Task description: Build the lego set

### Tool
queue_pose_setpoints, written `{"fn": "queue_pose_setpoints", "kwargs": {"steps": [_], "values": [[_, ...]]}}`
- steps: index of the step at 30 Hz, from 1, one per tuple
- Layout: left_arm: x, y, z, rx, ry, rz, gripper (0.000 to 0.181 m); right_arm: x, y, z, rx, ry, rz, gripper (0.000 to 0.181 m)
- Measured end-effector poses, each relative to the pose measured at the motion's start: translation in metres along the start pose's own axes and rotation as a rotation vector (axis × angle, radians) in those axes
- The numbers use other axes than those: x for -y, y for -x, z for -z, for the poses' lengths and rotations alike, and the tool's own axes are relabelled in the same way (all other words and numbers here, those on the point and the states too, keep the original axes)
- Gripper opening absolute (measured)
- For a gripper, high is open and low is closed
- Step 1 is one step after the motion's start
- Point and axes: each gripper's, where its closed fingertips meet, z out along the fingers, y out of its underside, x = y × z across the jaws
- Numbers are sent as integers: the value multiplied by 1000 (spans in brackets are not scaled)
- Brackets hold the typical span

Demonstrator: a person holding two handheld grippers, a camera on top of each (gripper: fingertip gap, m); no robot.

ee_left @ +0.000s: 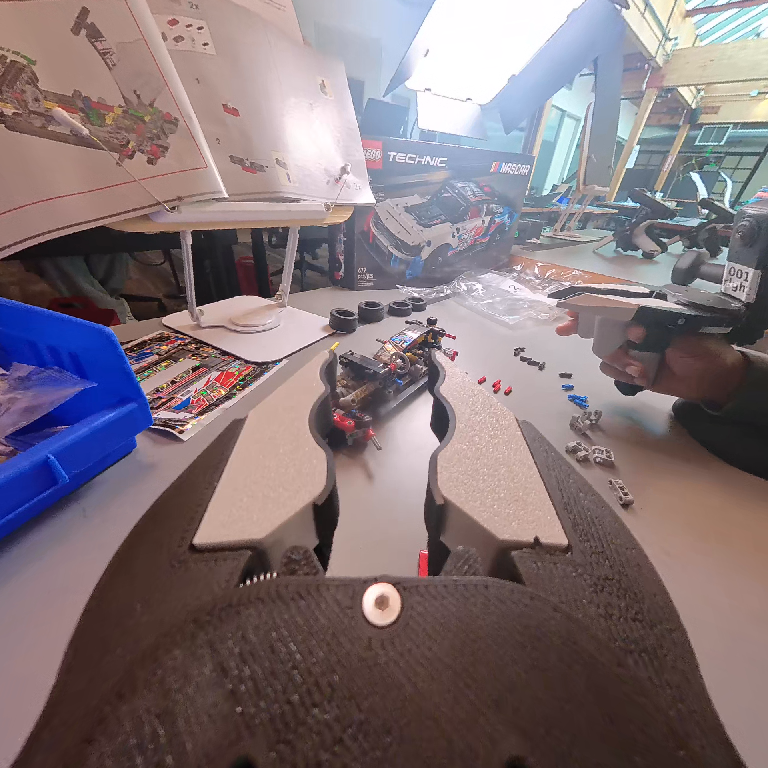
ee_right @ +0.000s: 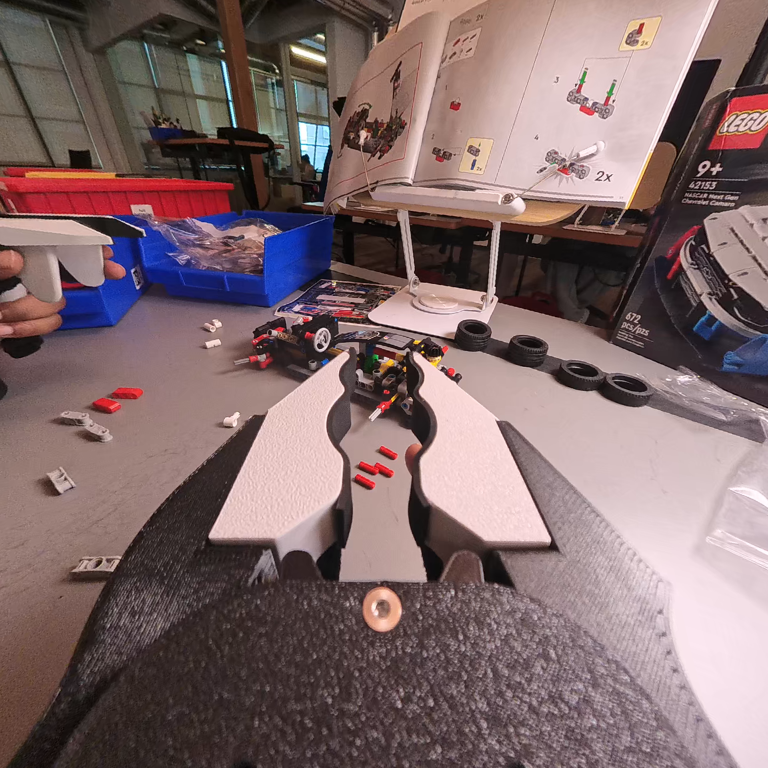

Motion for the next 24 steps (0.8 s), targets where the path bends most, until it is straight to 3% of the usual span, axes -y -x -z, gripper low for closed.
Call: {"fn": "queue_pose_setpoints", "kwargs": {"steps": [24], "values": [[-4,0,-2,8,15,-19,42,4,0,3,-12,-9,17,22]]}}
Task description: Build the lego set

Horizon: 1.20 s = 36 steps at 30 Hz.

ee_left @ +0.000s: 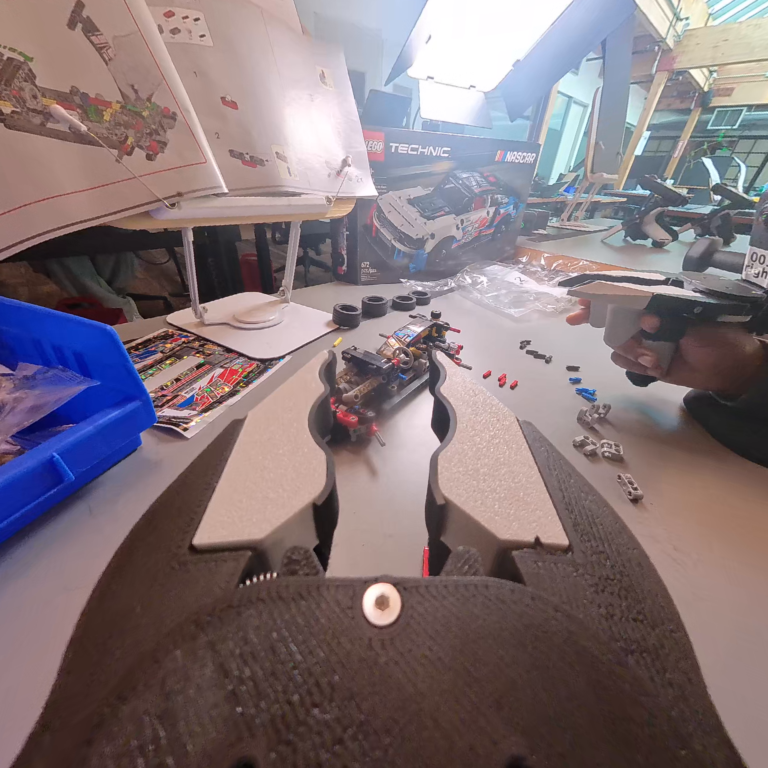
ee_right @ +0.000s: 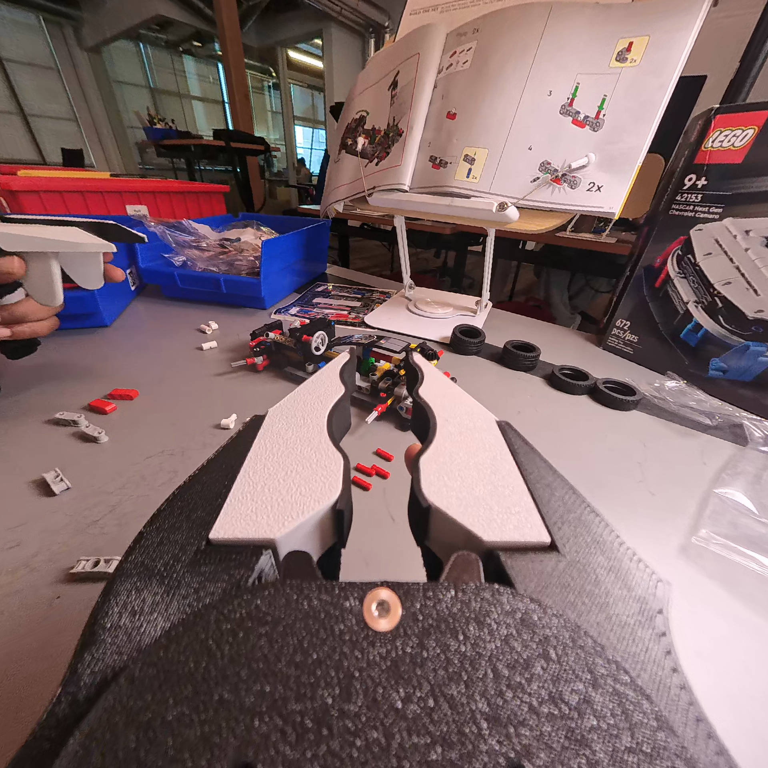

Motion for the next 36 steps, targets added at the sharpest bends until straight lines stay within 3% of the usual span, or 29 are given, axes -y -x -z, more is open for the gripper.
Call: {"fn": "queue_pose_setpoints", "kwargs": {"steps": [36], "values": [[-17,-5,-5,-14,109,-19,40,-4,4,-1,-1,34,84,22]]}}
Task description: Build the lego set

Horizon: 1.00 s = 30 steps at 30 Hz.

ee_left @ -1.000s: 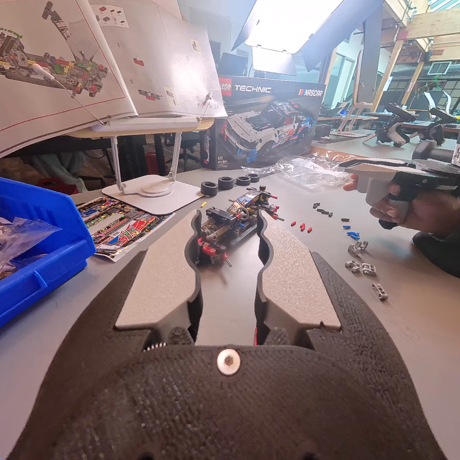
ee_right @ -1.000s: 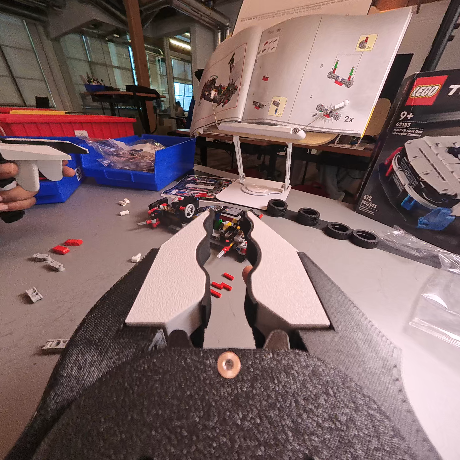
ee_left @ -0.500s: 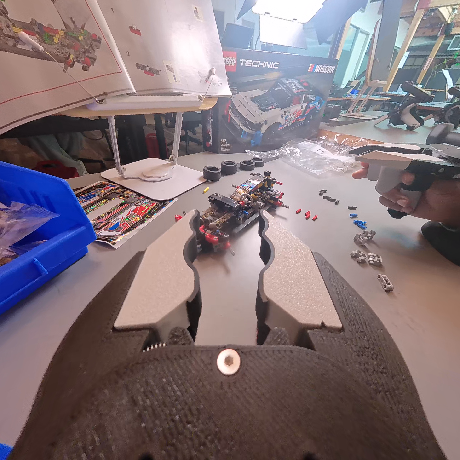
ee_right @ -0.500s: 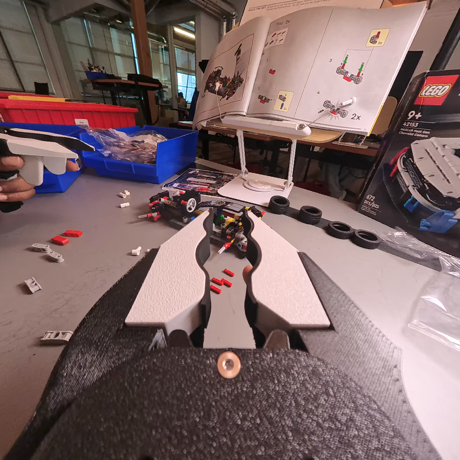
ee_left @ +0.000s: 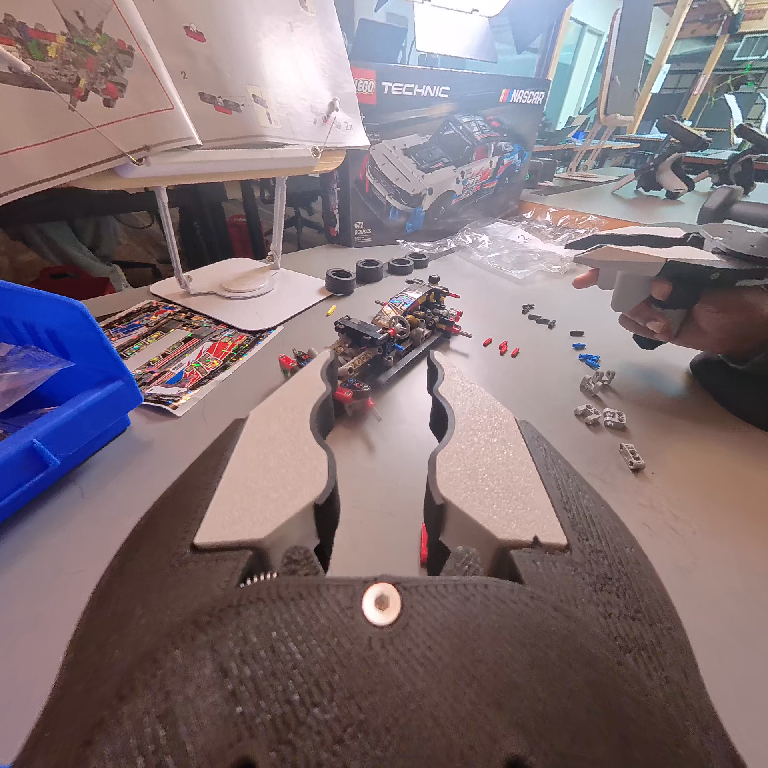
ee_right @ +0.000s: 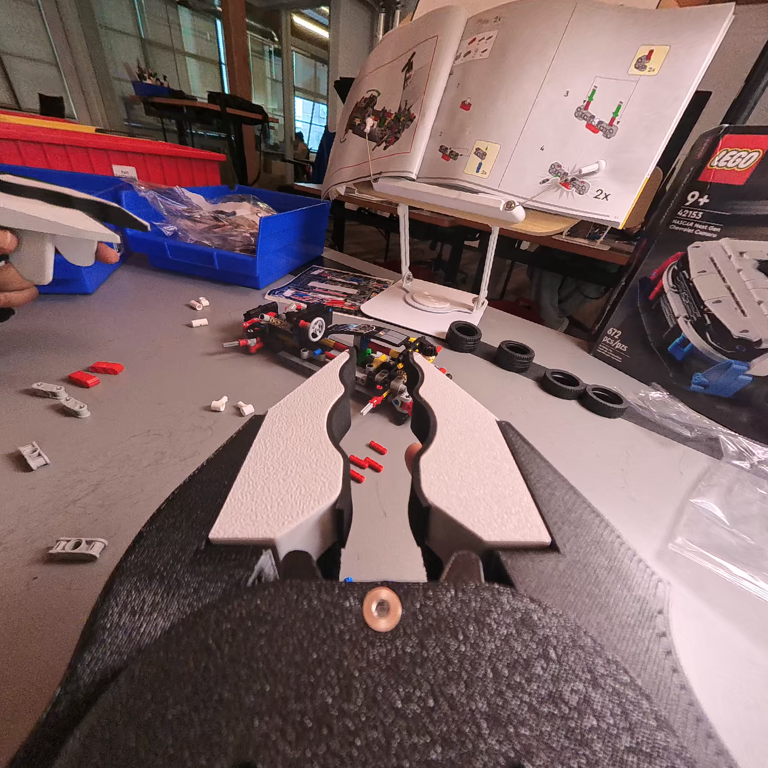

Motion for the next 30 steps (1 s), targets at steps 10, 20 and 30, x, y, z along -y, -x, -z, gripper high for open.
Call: {"fn": "queue_pose_setpoints", "kwargs": {"steps": [10,20,30], "values": [[-18,-16,-5,-90,109,-64,28,-1,4,-1,8,11,35,21],[-58,-23,11,-237,370,-163,24,-6,11,-2,20,53,75,16],[-112,-24,31,-304,631,-222,19,-6,19,-2,48,61,87,13]]}}
